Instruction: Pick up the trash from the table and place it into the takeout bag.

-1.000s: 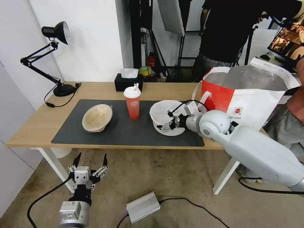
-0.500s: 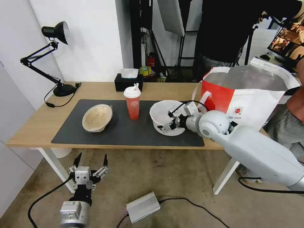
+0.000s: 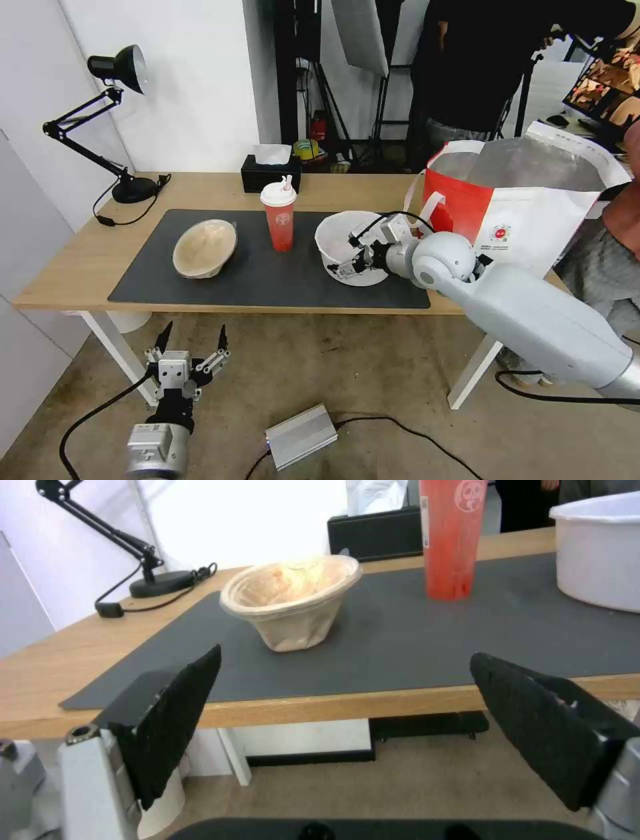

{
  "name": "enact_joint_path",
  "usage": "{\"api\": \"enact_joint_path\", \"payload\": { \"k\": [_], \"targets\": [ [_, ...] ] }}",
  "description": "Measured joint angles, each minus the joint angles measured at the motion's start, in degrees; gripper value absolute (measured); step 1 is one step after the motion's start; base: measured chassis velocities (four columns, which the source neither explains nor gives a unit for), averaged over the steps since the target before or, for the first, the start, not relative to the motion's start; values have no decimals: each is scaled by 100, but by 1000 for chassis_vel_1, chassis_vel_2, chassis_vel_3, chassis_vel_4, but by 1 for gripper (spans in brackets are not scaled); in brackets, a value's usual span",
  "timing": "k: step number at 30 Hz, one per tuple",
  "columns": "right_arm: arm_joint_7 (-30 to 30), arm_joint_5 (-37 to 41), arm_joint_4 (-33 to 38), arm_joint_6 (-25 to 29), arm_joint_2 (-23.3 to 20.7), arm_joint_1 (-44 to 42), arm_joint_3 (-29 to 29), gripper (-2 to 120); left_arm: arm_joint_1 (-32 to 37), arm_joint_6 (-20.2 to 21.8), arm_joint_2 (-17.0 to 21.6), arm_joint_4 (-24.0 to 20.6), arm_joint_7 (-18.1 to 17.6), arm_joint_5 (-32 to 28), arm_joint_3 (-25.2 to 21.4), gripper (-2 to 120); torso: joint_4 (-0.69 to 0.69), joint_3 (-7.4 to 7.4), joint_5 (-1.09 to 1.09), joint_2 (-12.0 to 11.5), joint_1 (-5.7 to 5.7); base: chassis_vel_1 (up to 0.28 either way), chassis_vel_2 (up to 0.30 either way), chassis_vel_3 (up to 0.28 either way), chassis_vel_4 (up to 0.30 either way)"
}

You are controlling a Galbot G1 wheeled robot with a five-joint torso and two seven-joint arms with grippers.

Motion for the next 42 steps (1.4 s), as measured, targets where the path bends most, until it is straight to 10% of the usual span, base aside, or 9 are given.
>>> {"api": "enact_joint_path", "payload": {
  "k": [42],
  "targets": [
    [87,-46,-262,0,231,-57,-109,78,-10,-2,-1,23,-3,0,7,100,0,0,0,-1,0,0,0,0,0]
  ]
}}
